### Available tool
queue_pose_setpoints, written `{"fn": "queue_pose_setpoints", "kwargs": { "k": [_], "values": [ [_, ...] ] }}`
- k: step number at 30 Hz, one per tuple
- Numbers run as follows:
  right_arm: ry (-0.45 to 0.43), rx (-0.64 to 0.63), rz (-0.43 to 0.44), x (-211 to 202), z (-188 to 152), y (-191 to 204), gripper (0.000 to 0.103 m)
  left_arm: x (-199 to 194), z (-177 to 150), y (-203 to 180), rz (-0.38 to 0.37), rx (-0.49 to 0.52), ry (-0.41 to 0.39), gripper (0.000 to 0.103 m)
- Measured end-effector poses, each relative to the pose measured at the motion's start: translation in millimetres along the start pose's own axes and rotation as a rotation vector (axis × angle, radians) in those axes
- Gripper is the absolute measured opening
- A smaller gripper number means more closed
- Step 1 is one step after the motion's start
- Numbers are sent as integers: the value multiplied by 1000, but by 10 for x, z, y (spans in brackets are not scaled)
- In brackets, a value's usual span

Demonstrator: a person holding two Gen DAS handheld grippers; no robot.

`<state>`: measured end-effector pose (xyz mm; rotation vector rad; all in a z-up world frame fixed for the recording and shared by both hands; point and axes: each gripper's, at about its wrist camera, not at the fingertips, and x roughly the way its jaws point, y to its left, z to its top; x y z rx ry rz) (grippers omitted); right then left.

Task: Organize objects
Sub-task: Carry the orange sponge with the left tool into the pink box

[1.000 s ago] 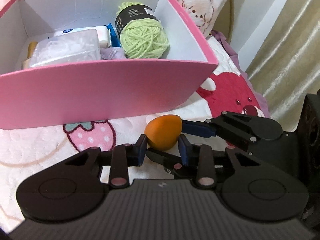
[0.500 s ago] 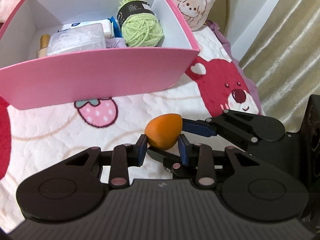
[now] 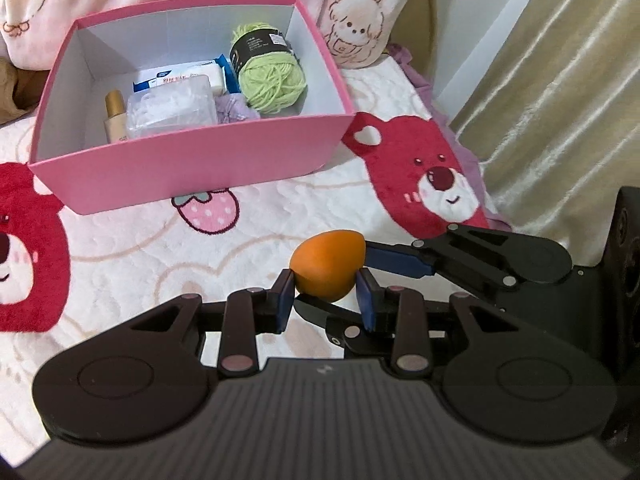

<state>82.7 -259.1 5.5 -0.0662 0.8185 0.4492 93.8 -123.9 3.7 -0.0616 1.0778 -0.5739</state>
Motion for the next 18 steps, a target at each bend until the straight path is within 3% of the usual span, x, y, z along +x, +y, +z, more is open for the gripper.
{"fn": "queue_pose_setpoints", "kwargs": {
  "k": [9, 18],
  "values": [
    [-27, 7, -15, -336, 412, 134, 53, -499, 286, -64, -6, 11, -15, 32],
    [-116, -57, -28, -396, 1132, 213, 53, -954, 886, 88, 19, -36, -99, 32]
  ]
}}
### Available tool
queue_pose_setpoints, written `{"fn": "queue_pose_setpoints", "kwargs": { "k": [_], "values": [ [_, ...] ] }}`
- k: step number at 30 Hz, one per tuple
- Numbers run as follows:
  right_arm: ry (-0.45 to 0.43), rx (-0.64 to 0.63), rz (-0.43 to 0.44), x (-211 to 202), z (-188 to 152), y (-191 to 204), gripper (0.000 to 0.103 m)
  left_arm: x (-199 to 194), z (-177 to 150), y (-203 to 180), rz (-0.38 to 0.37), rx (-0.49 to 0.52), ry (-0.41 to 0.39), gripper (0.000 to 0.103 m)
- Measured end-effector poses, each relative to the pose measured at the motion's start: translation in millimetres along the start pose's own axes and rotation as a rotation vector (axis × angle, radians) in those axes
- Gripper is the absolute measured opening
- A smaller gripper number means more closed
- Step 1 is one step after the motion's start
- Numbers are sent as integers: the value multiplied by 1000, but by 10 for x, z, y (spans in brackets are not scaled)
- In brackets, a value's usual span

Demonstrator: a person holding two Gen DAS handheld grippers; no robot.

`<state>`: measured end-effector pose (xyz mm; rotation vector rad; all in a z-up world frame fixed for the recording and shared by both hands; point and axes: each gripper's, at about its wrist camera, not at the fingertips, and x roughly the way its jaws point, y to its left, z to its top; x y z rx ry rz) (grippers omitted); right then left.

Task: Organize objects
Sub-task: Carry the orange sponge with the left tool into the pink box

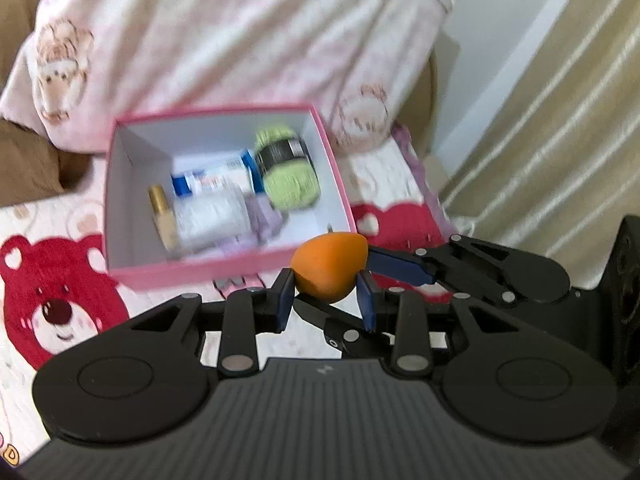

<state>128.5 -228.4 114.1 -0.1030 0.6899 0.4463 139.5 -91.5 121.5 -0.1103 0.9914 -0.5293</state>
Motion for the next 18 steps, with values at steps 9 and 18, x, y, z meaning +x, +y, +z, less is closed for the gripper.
{"fn": "queue_pose_setpoints", "kwargs": {
  "k": [9, 18],
  "values": [
    [-9, 0, 12, 388, 575, -188, 53, 35, 501, 290, 8, -83, -91, 32],
    [72, 37, 36, 1114, 687, -425, 52, 593, 719, 710, 8, -187, -89, 32]
  ]
}}
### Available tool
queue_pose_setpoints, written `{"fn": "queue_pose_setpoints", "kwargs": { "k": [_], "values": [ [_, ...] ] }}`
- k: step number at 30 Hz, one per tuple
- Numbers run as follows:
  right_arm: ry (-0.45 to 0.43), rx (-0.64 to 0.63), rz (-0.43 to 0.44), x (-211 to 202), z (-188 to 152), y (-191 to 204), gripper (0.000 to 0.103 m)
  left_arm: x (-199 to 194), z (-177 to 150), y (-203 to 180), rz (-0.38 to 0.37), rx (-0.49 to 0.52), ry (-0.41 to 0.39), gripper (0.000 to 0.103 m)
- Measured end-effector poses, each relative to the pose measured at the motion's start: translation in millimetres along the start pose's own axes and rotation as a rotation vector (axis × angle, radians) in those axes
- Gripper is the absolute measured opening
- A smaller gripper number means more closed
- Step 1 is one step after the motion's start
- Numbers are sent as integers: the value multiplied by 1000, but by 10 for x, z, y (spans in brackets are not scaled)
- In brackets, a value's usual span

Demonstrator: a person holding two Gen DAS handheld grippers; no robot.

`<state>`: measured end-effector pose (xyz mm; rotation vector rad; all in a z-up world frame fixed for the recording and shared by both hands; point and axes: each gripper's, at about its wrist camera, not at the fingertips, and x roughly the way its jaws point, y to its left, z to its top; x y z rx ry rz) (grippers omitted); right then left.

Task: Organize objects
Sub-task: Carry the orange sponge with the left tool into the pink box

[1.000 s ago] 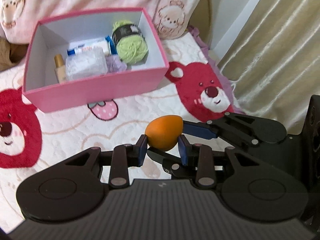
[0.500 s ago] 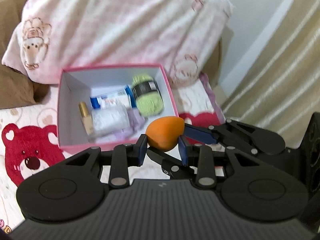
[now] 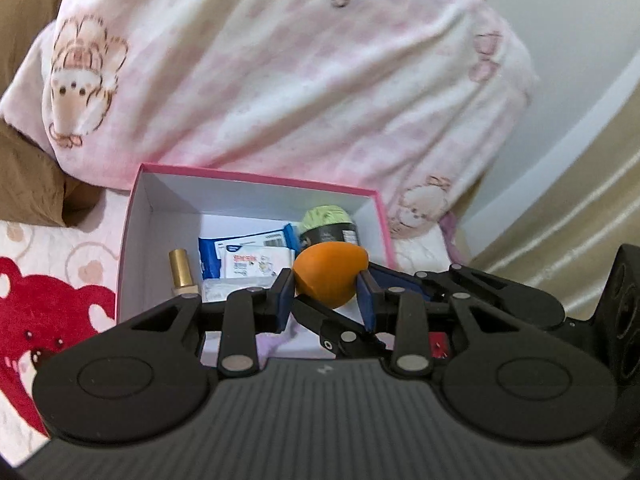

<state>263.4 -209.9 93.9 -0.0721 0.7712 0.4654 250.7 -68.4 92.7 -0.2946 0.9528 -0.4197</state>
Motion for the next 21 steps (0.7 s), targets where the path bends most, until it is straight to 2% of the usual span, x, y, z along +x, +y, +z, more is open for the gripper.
{"fn": "queue_pose_setpoints", "kwargs": {
  "k": [3, 7, 13, 21],
  "values": [
    [45, 39, 27, 286, -9, -109, 52, 233, 4, 120, 24, -17, 14, 32],
    [98, 54, 22, 612, -69, -177, 52, 557, 6, 265, 44, -35, 50, 32],
    [155, 112, 22, 1002, -75, -356, 51, 924, 51, 416, 59, -66, 63, 32],
    [201, 149, 22, 1245, -109, -517, 52, 1227, 102, 529, 48, -110, 96, 32]
  ]
}}
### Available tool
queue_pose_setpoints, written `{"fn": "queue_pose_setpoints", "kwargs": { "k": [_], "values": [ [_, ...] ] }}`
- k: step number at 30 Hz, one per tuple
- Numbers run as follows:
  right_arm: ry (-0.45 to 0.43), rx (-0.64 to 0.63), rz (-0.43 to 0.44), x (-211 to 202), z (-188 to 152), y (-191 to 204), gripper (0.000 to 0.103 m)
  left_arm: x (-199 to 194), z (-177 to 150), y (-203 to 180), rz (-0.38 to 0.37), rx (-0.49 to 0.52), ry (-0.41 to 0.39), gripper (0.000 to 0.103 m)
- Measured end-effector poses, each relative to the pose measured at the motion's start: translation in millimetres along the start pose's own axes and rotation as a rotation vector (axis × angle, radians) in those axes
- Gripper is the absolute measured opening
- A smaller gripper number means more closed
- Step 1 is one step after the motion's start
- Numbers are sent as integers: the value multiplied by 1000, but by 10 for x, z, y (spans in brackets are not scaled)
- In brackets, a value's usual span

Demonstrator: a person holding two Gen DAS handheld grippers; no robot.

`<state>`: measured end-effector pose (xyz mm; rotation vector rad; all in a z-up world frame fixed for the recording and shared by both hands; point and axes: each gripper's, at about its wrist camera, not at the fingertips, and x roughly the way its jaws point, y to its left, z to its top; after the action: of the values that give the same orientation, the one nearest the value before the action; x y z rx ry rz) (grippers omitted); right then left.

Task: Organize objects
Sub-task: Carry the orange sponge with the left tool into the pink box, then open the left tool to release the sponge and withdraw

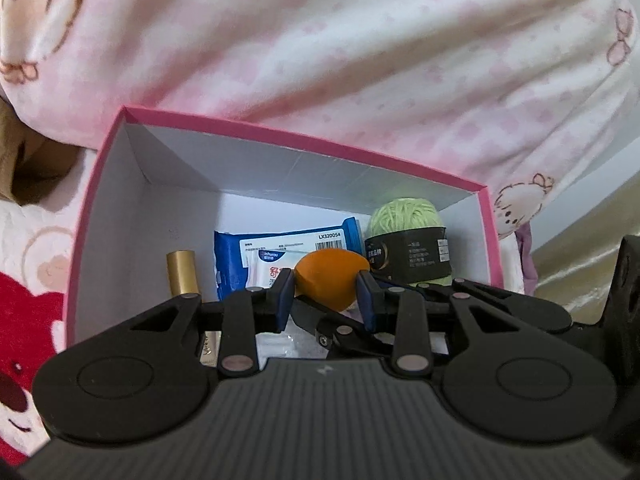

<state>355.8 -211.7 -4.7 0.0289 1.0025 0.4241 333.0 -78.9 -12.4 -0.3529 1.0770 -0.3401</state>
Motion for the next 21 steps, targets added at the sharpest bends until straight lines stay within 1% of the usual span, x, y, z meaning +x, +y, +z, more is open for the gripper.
{"fn": "queue_pose_setpoints", "kwargs": {
  "k": [6, 9, 11, 12, 13, 17, 18, 21],
  "values": [
    [8, 28, -11, 10, -32, -133, 53, 128, 6, -42, -31, -13, 18, 32],
    [-5, -3, -39, -26, -27, -145, 54, 164, 14, -73, -52, -26, 13, 32],
    [-14, -3, -30, -63, -36, -170, 57, 179, 6, -89, -53, -34, 12, 33],
    [-16, 0, -21, -84, -47, -181, 60, 182, -6, -101, -54, -32, 11, 34],
    [-18, -3, -17, -97, -59, -183, 60, 184, -16, -114, -56, -27, 10, 35],
    [-44, -42, -18, -153, -113, -169, 58, 192, -52, -179, -46, -8, 13, 35],
    [-50, -48, -13, -162, -129, -169, 56, 192, -60, -187, -44, -4, 13, 35],
    [-68, -50, 21, -231, -176, -182, 55, 145, -78, -180, -49, -11, -6, 36]
  ]
}}
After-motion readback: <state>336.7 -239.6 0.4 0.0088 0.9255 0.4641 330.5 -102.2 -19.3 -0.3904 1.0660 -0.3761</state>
